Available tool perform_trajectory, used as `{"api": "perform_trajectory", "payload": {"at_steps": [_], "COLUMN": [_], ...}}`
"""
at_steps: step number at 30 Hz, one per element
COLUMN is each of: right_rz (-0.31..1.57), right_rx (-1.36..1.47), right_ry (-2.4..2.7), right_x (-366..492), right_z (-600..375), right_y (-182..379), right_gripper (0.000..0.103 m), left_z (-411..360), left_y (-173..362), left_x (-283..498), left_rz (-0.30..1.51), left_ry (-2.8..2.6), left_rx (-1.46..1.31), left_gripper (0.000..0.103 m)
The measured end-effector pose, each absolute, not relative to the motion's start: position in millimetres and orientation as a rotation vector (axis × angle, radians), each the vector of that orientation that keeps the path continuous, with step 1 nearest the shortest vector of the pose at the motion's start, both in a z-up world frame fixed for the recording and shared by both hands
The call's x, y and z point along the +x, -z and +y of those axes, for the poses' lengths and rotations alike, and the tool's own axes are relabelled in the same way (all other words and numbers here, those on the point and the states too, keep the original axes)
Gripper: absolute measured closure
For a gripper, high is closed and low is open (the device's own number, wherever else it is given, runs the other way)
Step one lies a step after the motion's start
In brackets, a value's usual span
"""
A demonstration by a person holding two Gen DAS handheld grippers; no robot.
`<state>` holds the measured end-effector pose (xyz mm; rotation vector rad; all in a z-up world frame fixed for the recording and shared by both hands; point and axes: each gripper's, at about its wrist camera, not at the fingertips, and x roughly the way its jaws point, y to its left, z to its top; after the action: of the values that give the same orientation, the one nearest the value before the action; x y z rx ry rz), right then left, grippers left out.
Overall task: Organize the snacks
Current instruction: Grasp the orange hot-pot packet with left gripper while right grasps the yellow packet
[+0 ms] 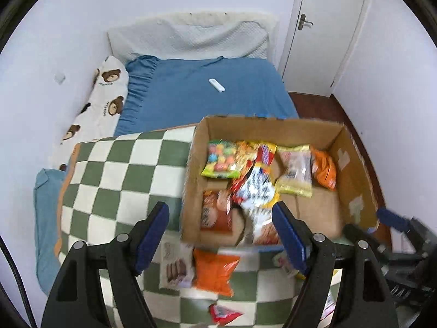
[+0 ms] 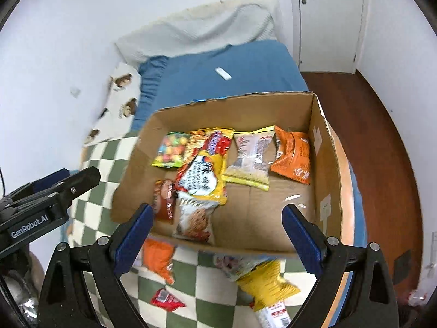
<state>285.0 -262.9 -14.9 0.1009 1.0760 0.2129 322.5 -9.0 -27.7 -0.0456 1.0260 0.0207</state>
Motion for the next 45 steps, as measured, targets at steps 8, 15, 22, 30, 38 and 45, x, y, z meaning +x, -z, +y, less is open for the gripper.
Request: {"api": "perform_trajectory", "payload": {"at_steps": [8,15,22,30,38,45], "right_rz": [1.159,1.347,1.418,1.454,1.502,1.506], "right_rx": [-0.007,-0.073,-0.186,-0.129,0.039,0.054], "right_ry": [-0.191,-0.183,-0.194,-0.165,-0.206,-0.195], "right_x": [227,231,243,239,222,217], "right_z": [-291,-306,-293,-284,-280,-274], "right_y": [69,150,186,185,197,210], "right_gripper": [0.034,0.026,0.026,0.046,0.047,0.041], "left_z": [1,-14,-32,-29,-23,-24], "left_y": [140,217,240,243,263,285], "left_x": [282,295,307,294,278,285], "left_rz": [1.282,1.401,1.419,1.448,1.531,1.558], "left_ry": [-0.031,-0.012,0.02,0.033,0.064,0.071], "left_rx": [0.021,0.081,0.128,0.064,-0.065,-0.059], "left_gripper": [0.026,0.026,0.035,0.057,0.052,0.05]}}
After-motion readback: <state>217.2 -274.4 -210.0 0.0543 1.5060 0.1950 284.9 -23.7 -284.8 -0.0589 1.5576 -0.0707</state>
